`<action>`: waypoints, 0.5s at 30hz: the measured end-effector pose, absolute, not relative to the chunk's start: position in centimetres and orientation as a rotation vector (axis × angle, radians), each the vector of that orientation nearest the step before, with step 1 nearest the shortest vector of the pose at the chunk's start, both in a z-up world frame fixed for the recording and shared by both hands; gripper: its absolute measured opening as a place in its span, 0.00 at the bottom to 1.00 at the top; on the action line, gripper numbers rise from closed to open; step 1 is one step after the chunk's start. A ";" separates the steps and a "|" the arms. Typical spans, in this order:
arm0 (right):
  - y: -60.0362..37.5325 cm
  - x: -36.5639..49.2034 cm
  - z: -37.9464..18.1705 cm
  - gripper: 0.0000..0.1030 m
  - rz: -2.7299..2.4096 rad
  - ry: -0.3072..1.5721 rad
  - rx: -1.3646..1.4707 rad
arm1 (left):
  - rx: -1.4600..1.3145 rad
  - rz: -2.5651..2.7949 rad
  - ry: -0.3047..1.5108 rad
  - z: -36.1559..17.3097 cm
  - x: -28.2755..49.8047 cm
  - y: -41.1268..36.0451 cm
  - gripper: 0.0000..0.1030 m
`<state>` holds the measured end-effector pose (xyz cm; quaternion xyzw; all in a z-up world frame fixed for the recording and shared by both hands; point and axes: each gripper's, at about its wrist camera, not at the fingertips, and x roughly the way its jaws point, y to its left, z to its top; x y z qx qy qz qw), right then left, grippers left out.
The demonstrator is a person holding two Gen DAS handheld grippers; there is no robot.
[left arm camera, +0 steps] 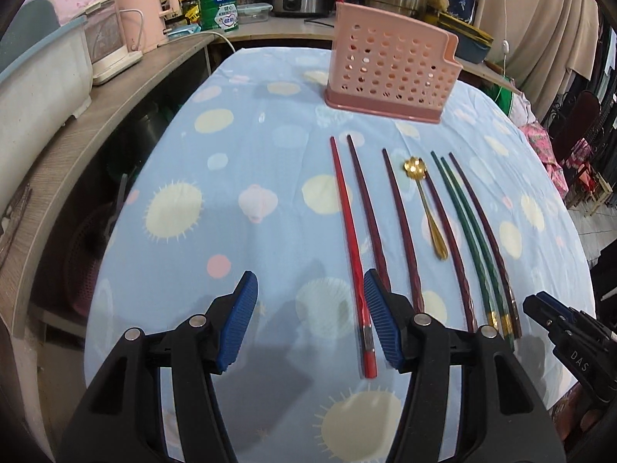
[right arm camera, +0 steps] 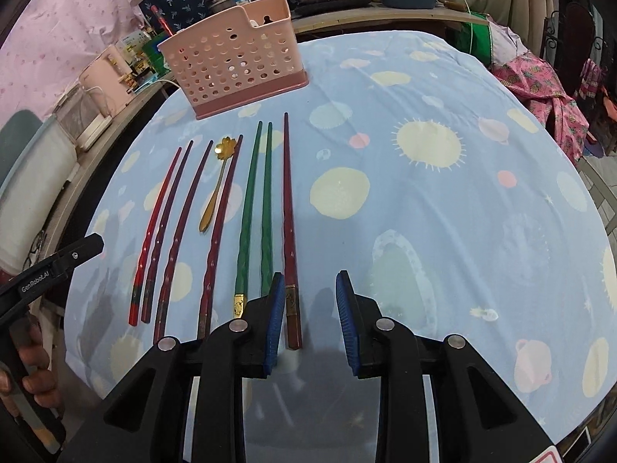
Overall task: Organize utensils
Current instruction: 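Move both open tools back down over the remaining chopsticks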
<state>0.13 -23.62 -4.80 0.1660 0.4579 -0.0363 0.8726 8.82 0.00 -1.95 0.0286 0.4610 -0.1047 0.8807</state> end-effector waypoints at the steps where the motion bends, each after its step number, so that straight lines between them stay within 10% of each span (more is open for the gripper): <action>1: -23.3 0.1 -4.9 0.26 -0.075 0.958 0.334 | 0.060 -0.220 0.964 -2.1 8.7 0.0 0.53; 15: -22.6 0.2 -6.0 0.19 -0.084 0.980 0.290 | 0.065 -0.248 0.991 -3.1 7.9 -0.7 0.53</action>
